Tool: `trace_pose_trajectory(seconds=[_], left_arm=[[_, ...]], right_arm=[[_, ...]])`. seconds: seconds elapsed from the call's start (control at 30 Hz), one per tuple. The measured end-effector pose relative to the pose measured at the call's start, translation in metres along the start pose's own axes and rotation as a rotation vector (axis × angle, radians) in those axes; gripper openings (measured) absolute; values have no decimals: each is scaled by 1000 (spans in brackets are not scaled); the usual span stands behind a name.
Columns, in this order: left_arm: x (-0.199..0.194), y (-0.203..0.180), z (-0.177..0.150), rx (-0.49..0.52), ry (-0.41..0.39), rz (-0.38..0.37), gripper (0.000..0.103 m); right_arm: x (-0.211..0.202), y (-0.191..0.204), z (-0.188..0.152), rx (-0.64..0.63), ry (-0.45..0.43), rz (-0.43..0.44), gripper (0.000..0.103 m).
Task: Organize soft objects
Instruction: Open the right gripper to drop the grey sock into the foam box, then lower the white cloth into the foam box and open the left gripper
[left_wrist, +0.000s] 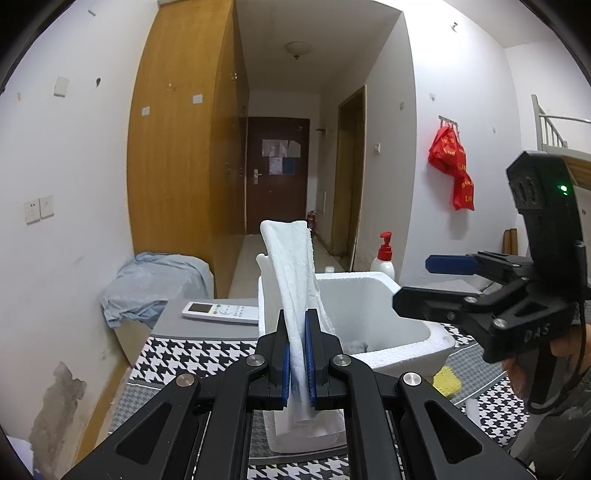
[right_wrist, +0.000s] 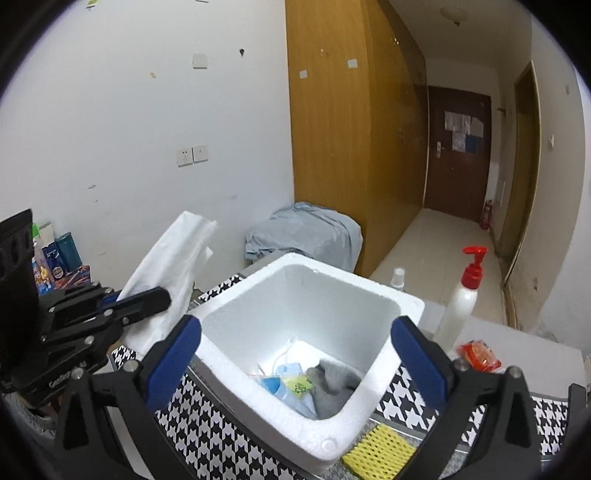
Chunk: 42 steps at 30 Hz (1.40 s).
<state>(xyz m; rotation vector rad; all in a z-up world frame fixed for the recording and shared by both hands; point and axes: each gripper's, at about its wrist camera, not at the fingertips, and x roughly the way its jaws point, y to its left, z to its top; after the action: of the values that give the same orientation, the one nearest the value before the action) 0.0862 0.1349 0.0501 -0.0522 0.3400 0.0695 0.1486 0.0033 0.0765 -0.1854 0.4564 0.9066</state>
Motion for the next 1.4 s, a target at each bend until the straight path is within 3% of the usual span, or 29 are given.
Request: trace_pose_trajectory(seconds=[0.5,1.07,1.4], left_arm=[[13,-7,8,19,14,-22,7],[42,-31,20,35,55,-111,7],[61,-36,26,39,84,-95,7]], right_arm=[[-28,-22,-10,48,-27,-62,103],[-55,-34,-36,43,-28,-128,103],[-69,-47,-56,75,-31,-154,103]])
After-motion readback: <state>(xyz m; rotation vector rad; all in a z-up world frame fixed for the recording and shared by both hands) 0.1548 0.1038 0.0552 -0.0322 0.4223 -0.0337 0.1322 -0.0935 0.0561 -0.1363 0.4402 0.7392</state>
